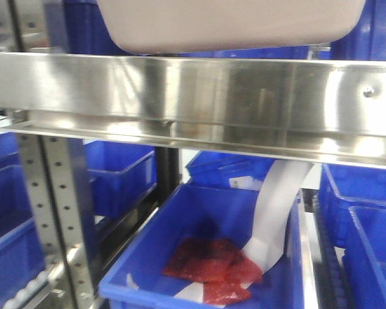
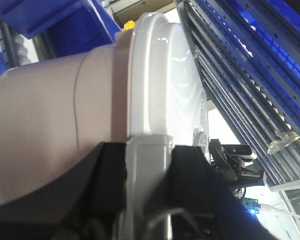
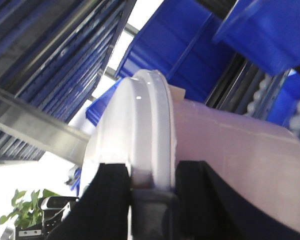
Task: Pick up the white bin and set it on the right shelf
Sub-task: 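Drive the base up to the steel shelf with blue crates, then raise the held bin above the steel shelf edge with both grippers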
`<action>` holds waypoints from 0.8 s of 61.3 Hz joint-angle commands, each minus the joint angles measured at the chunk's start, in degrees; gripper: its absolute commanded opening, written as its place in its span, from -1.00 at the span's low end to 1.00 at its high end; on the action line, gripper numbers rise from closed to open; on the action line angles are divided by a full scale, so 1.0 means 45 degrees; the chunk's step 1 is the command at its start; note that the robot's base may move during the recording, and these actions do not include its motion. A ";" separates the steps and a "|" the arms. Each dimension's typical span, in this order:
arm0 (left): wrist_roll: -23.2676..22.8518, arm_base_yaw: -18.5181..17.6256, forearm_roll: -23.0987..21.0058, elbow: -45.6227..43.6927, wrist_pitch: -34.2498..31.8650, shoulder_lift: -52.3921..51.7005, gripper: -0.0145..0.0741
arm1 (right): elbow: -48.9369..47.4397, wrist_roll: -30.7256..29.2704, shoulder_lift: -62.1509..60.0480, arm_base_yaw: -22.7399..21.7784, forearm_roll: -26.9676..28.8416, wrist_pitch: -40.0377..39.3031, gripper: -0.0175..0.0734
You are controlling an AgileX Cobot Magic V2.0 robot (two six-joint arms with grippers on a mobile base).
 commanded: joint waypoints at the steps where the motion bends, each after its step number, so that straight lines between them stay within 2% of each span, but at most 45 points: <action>1: 0.0323 -0.0260 -0.1188 -0.0474 0.2297 -0.0683 -0.96 | -0.0366 0.0000 -0.0551 0.0101 0.1772 0.0634 -0.49; 49: 0.0323 -0.0260 -0.1188 -0.0474 0.2297 -0.0683 -0.96 | -0.0366 0.0000 -0.0551 0.0101 0.1772 0.0623 -0.49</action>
